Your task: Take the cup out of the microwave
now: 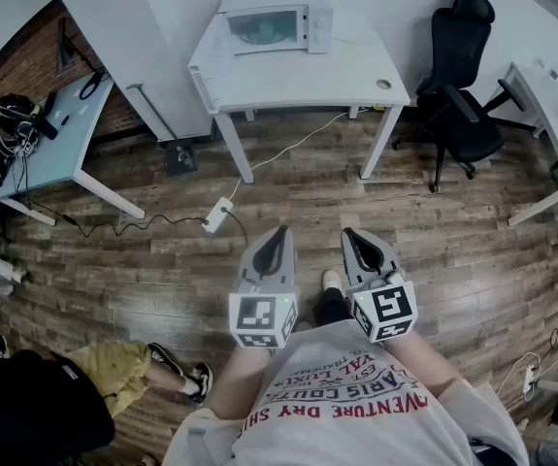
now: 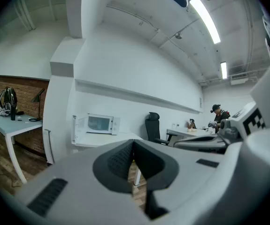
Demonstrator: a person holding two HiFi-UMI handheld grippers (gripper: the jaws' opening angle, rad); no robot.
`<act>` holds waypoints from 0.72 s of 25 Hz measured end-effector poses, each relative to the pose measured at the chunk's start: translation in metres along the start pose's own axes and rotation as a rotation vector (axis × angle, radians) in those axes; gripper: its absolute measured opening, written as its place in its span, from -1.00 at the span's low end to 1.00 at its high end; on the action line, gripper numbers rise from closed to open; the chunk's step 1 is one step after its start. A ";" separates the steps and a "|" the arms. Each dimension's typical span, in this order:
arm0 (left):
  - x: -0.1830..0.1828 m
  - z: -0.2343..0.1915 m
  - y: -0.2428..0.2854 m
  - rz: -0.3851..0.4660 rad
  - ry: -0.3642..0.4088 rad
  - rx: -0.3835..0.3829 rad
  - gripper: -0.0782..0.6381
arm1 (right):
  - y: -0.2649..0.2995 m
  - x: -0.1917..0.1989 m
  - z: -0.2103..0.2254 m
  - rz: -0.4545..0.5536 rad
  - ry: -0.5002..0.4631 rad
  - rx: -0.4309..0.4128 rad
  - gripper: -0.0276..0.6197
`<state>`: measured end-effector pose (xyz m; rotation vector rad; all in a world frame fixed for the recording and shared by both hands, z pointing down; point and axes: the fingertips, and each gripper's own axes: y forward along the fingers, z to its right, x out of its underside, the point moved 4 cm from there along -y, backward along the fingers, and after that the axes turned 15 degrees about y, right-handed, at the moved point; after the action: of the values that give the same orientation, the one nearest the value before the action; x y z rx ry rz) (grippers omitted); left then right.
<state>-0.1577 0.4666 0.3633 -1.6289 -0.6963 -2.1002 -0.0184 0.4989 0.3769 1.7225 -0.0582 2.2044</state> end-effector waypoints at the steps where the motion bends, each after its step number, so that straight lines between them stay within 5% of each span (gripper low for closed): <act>1: 0.000 0.000 0.000 -0.001 -0.001 0.000 -0.76 | 0.000 0.000 0.000 0.000 0.001 0.001 -0.89; 18: 0.015 -0.009 0.019 -0.041 -0.017 -0.015 -0.76 | 0.022 0.007 0.014 -0.019 0.060 0.009 -0.89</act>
<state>-0.1570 0.4461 0.3789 -1.6557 -0.7269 -2.1271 -0.0128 0.4761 0.3907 1.6533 -0.0173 2.2442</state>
